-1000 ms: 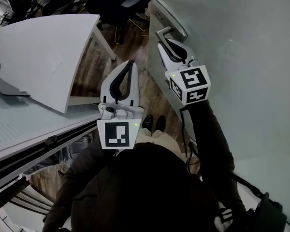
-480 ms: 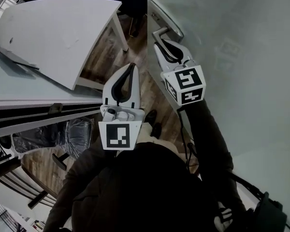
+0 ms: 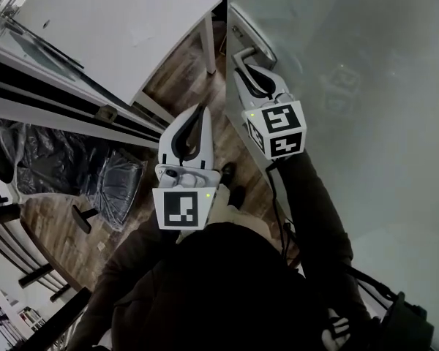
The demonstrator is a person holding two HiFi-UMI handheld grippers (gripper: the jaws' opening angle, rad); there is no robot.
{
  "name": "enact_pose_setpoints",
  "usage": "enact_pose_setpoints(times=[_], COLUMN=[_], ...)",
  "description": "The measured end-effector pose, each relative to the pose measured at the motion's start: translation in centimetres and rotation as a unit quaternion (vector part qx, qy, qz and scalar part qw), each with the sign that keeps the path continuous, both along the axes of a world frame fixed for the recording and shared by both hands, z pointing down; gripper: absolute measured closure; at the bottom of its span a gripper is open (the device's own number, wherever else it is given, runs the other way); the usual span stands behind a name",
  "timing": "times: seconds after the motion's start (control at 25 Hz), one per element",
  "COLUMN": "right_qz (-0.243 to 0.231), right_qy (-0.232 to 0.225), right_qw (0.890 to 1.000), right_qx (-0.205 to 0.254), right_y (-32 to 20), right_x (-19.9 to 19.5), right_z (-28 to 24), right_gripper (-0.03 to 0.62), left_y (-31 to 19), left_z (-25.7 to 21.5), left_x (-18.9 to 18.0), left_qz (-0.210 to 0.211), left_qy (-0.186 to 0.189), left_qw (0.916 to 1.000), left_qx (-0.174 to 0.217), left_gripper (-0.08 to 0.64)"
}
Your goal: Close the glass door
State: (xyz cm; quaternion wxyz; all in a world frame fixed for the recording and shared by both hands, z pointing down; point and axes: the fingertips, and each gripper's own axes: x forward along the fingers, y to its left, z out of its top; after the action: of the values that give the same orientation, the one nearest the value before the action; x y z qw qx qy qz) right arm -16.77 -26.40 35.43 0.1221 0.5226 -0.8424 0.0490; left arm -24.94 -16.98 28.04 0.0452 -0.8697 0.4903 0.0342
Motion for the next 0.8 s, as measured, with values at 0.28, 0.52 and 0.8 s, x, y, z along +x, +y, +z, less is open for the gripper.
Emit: enact_pose_setpoints(times=[0.28, 0.52, 0.8], right_qz=[-0.031, -0.049, -0.076], right_qy=[-0.004, 0.0, 0.004], right_qw=[1.0, 0.999, 0.997], right_qx=[0.002, 0.009, 0.02], right_y=[1.9, 3.8, 6.6], right_x=[-4.6, -8.1, -12.1], right_z=[0.9, 1.4, 1.4], right_gripper=[0.529, 0.529, 0.528], left_y=[2.1, 2.8, 4.0], left_z=[1.6, 2.2, 2.4], left_x=[-4.4, -7.6, -10.7], left_qz=[-0.03, -0.024, 0.001], left_qy=[0.005, -0.002, -0.001], left_qw=[0.9995, 0.9997, 0.9999], left_qx=[-0.011, -0.008, -0.014], left_gripper=[0.563, 0.563, 0.563])
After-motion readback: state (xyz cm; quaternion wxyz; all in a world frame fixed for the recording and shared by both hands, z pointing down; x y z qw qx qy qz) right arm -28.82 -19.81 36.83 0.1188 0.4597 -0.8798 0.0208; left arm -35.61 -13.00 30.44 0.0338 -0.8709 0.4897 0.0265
